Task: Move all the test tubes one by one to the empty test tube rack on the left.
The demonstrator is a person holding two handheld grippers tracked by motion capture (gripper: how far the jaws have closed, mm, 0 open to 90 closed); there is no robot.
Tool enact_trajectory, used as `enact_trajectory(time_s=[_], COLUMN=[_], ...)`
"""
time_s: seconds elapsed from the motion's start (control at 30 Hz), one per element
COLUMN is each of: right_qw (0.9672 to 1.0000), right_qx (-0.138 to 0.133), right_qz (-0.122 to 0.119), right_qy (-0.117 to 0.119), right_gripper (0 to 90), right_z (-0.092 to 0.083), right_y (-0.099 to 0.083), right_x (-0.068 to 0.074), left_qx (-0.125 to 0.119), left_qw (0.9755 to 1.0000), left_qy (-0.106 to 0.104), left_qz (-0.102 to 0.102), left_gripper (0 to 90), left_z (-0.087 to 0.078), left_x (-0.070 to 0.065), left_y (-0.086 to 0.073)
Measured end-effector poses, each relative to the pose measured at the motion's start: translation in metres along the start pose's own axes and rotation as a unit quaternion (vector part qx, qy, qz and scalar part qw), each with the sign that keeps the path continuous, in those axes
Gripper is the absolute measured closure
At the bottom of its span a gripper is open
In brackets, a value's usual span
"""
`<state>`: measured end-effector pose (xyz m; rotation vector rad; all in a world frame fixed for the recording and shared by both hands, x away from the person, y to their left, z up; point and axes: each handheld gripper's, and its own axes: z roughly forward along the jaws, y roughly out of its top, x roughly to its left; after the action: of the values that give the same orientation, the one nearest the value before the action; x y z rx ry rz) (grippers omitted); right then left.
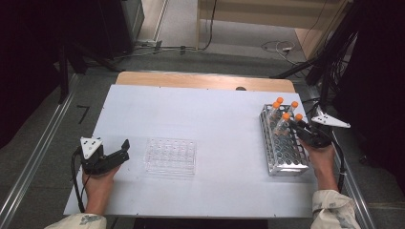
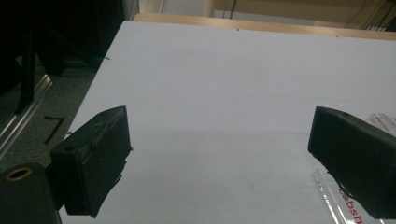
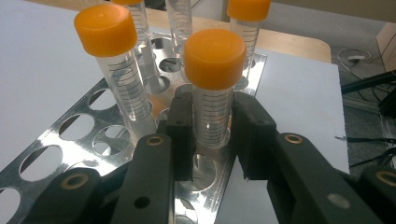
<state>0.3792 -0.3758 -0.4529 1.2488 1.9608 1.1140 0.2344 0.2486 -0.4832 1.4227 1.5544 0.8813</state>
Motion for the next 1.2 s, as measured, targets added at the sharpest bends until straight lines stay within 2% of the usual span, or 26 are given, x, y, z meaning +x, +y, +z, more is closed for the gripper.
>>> enact_trajectory(time_s=[0.5,0.93,1.2], right_qw=[0.9997,0.9986,0.9978], right_qx=[-0.025,-0.048,-0.059], right_qz=[-0.001,-0.01,-0.009], right_qy=[-0.001,-0.018,-0.026], right_gripper=[71.1,71.7,71.7], right_z=[-0.008,-0.026,-0.035], right_y=[0.006,0.024,0.03], right_x=[0.0,0.004,0.004], left_qx=[0.001,0.001,0.007], left_qw=[1.0,1.0,0.9999], left_qy=[0.001,0.002,-0.003], left_qz=[-0.001,-0.001,-0.01], left_gripper=[6.6,6.6,6.6], left_z=[0.0,-0.001,0.0], left_x=[0.0,0.0,0.001], left_y=[0.0,-0.001,-0.001])
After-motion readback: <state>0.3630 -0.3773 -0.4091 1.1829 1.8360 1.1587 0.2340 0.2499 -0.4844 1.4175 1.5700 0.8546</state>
